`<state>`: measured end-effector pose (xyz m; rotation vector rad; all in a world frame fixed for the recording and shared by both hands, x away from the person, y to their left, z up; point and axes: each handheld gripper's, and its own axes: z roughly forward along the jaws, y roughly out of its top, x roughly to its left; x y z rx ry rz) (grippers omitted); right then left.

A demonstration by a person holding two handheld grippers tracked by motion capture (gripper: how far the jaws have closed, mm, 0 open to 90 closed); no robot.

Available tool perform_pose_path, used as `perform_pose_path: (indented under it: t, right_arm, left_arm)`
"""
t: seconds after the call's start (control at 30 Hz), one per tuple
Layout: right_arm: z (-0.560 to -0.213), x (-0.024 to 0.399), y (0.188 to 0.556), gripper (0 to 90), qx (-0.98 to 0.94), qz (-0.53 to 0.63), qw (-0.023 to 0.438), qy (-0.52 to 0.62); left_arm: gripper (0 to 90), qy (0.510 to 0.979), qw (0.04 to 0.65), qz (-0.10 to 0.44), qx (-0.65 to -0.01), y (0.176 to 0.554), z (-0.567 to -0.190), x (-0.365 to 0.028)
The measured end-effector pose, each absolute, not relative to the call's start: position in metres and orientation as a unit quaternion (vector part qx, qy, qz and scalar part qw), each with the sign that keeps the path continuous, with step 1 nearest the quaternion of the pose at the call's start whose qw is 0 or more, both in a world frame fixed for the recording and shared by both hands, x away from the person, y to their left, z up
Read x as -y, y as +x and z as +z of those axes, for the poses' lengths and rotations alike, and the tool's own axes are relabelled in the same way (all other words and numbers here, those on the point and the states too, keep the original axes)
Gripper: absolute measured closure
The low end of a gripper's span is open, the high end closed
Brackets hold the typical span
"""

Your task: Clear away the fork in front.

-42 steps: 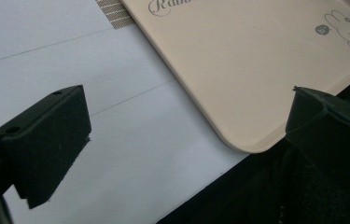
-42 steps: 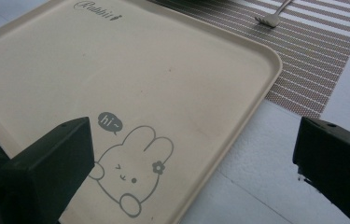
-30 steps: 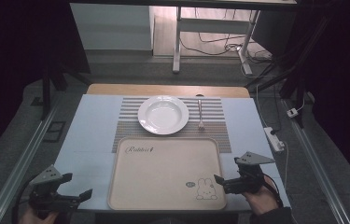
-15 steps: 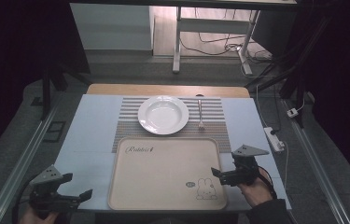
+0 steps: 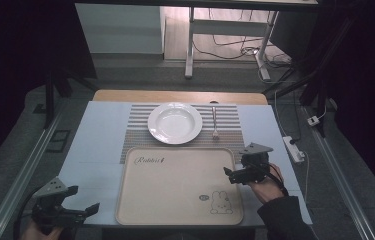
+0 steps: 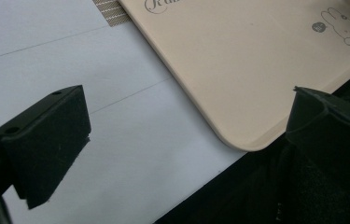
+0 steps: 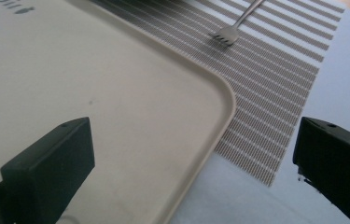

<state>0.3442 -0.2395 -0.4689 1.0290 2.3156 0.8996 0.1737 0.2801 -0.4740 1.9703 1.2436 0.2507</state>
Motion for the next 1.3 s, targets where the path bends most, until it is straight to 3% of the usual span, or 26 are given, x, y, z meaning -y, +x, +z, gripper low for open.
perform_pose_path:
  t: [0.83, 1.3]
  right_arm:
    - [-0.482, 0.197, 0.431, 0.0, -0.853, 0.266, 0.233, 0.384]
    - [-0.501, 0.183, 0.465, 0.0, -0.854, 0.233, 0.261, 0.386]
  left_arm:
    - [0.4, 0.775, 0.389, 0.094, -0.489, 0.174, -0.474, -0.281]
    - [0.4, 0.775, 0.389, 0.091, -0.49, 0.175, -0.475, -0.281]
